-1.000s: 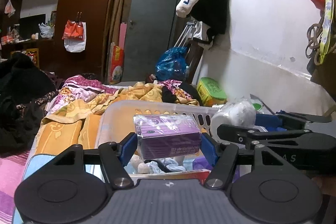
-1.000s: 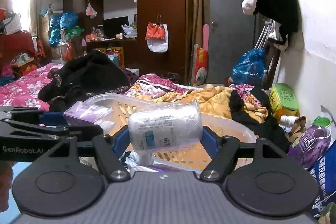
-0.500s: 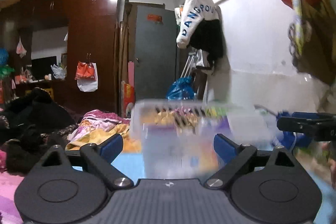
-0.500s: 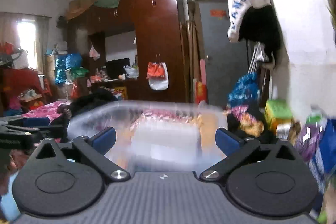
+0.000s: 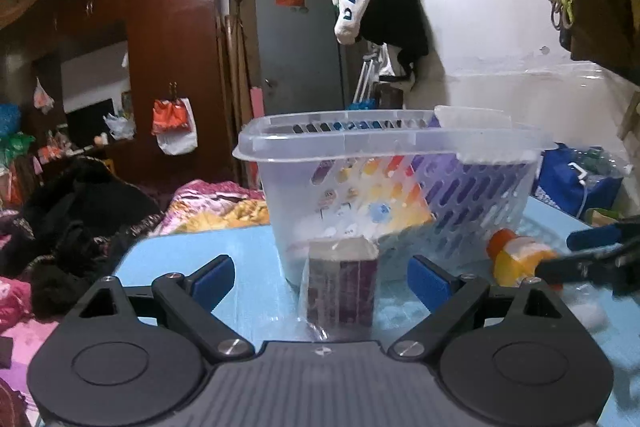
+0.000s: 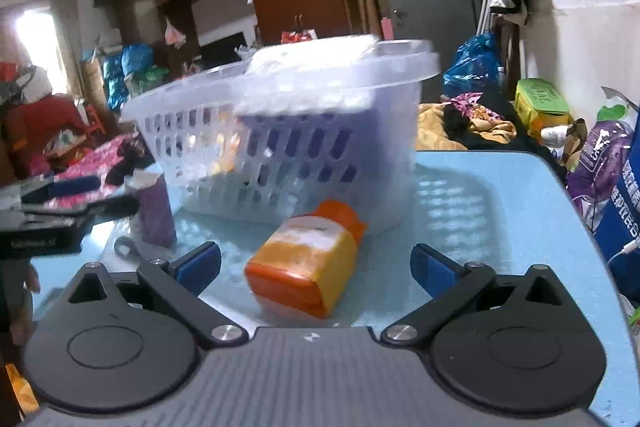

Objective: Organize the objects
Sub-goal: 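Move left gripper to the tall purple carton while right gripper moves to the orange bottle, then close left gripper on the purple carton while right gripper closes on the orange bottle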

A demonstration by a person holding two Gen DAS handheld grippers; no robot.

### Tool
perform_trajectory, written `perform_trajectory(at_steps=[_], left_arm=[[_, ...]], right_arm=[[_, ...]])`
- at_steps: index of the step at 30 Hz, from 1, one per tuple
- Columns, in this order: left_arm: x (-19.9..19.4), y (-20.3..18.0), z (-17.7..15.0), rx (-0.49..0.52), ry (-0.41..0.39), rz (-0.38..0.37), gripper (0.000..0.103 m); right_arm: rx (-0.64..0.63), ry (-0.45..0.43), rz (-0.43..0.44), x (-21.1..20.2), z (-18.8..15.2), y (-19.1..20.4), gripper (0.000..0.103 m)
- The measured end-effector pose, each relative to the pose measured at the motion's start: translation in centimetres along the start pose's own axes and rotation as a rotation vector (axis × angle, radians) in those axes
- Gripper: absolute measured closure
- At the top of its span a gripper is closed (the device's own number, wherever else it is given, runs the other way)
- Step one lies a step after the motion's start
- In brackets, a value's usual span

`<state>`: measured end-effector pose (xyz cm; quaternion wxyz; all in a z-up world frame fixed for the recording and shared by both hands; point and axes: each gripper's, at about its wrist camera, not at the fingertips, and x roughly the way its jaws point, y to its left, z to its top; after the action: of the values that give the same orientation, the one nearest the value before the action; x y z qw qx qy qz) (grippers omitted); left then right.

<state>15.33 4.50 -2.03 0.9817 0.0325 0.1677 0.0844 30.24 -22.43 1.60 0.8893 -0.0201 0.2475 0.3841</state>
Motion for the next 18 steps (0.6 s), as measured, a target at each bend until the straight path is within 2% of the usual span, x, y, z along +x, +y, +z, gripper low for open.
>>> perform_trajectory(at_steps=[3,8,14,17,18], left_arm=[[0.8,0.0,0.0,-0.018,0.015,-0.006,0.008],[1.0,0.4,0.1,-0.048,0.011,0.013,0.008],[1.5,-0.2,0.3,-0.016,0.039,0.017,0.008],[2.0,-0.4,0.4,-0.007,0.069,0.022,0.008],[2.0,-0.4,0.4,-0.008,0.072,0.027,0.008]], right_arm=[[-0.016,0.007,0.001,0.0,-0.5,1.0,0.0],[-0.012,0.04,-0.035,0.2,-0.7,1.3,0.009],[-0.024,0.045,-0.064,0.2,-0.8,1.6,0.013],[-0.04,0.049,-0.074,0.3,-0.9,1.8,0.019],[-0.04,0.054,-0.07,0.4,-0.9,1.8,0.025]])
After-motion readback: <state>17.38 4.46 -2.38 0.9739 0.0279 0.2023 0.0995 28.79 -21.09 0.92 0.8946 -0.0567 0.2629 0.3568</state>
